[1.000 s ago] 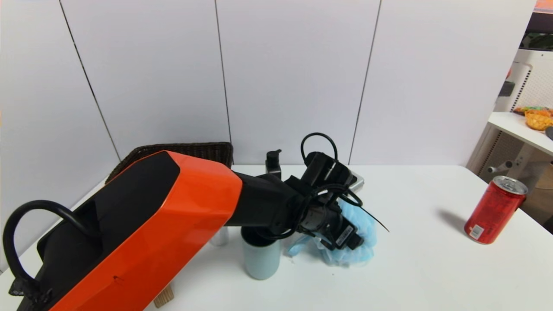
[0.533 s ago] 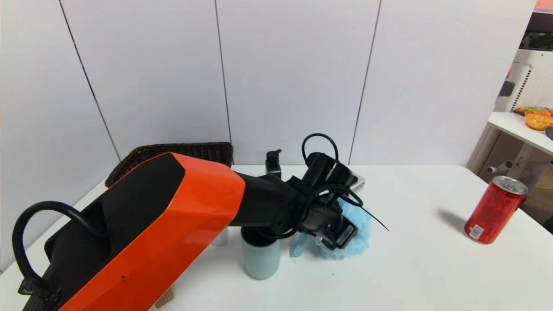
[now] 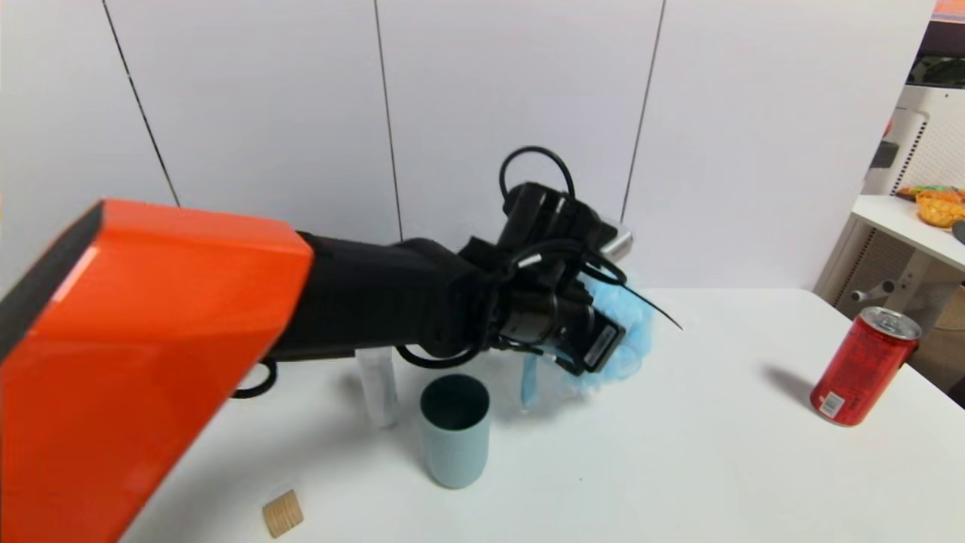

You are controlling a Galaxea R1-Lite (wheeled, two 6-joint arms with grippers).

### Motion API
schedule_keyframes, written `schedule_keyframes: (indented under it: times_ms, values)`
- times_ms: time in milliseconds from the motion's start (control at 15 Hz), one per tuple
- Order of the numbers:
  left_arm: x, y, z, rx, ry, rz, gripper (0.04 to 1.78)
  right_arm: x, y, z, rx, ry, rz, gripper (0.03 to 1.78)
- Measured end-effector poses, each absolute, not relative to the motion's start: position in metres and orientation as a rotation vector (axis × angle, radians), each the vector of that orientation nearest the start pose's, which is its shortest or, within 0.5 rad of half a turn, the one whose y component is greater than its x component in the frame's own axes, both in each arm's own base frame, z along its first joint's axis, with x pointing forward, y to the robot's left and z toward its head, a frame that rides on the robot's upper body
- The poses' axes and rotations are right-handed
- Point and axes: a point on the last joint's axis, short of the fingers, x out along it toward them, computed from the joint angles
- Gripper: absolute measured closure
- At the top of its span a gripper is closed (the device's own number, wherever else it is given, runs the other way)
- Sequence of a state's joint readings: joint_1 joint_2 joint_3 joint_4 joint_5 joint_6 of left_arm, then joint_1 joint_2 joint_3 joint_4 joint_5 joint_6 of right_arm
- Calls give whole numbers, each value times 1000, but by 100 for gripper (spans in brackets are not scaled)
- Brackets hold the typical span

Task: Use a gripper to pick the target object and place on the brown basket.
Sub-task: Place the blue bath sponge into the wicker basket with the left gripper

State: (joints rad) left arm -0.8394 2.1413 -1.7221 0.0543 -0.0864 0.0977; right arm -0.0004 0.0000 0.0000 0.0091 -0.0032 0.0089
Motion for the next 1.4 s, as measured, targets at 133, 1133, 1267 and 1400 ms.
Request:
schedule_keyframes:
  times_ms: [133, 1133, 1267, 1400]
  values:
    - [292, -304, 248, 230, 310, -875, 108, -23, 0, 75, 9, 9, -4, 11]
    - [344, -32, 319, 180, 366, -35, 110, -23, 0, 75, 9, 9, -4, 11]
    - [369, -32, 291, 188, 430, -38, 111, -23, 0, 75, 9, 9, -4, 11]
    - [390, -34, 264, 190, 497, -58, 111, -23, 0, 75, 9, 9, -4, 11]
